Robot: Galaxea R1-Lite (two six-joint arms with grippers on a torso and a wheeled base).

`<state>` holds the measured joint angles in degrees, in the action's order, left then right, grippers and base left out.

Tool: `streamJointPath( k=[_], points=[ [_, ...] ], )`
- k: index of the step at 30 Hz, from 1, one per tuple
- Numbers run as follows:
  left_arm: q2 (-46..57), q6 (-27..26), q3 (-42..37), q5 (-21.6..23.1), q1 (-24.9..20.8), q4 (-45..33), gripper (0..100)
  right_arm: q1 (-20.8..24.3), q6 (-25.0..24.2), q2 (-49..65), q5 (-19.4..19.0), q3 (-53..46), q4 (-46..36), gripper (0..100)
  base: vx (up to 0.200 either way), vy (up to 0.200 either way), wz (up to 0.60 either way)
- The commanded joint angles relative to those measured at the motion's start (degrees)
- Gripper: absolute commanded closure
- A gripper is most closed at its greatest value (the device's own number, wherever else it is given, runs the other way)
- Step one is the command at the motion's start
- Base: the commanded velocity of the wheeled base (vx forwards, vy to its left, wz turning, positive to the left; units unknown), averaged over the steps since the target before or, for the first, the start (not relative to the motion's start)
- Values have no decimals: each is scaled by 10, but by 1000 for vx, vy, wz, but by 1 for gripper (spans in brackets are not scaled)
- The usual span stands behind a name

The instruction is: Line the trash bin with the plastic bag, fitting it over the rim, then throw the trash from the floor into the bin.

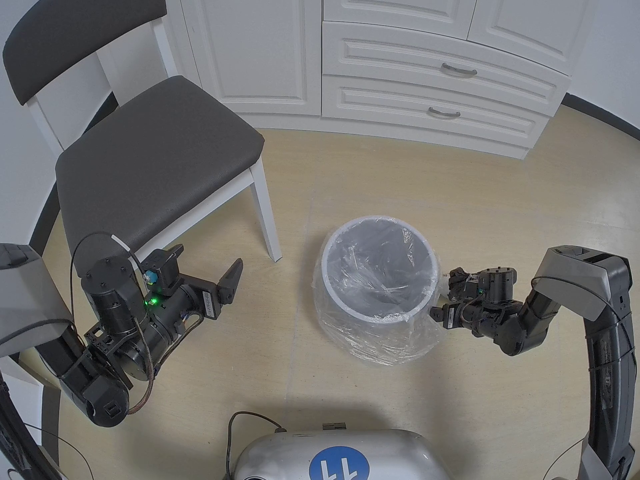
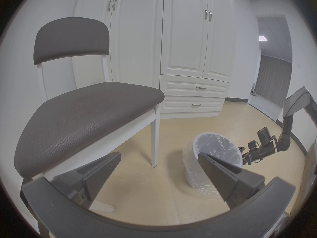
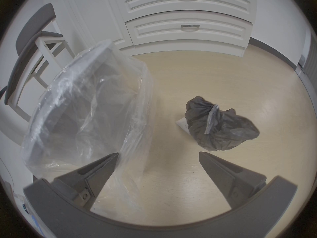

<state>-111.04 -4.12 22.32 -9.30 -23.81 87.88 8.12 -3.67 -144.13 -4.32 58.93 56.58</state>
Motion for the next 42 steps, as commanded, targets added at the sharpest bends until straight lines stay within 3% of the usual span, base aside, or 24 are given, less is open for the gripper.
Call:
streamJointPath(
  k=[1, 8, 13, 17, 22, 26, 29, 34, 36, 42],
  points=[
    [2, -1, 4, 0, 0, 0, 0, 4, 0, -38, -3, 43, -5, 0, 0, 0, 0],
    [10, -2, 2, 0, 0, 0, 0, 4, 11, -91, -9, 188, -110, 0, 0, 0, 0],
    [15, 0, -4, -1, 1, 0, 0, 11, 9, -99, -35, 224, -158, 0, 0, 0, 0],
    [21, 0, -15, 0, 0, 0, 0, 11, 6, -101, -38, 238, -184, 0, 0, 0, 0],
    [23, -1, -29, 0, -4, 0, 0, 8, -29, -93, -78, 223, -183, 0, 0, 0, 0],
    [18, -3, -28, 0, -9, 0, 0, 1, -26, -70, -97, 190, -170, 0, 0, 0, 0],
    [7, 0, -27, 0, -15, -1, 0, -9, -17, -27, -93, 145, -164, 0, 0, 0, 0],
    [-15, 12, -32, -1, -15, 0, 0, -28, 54, 24, -84, 92, -163, 0, 0, 0, 0],
    [-24, 20, -33, 0, -16, 0, 0, -31, 90, 53, -63, 65, -163, 0, 0, 0, 0],
    [-75, 24, -37, 1, -32, -1, 0, -16, 125, 116, -13, 18, -163, 0, 0, 0, 0]
  ],
)
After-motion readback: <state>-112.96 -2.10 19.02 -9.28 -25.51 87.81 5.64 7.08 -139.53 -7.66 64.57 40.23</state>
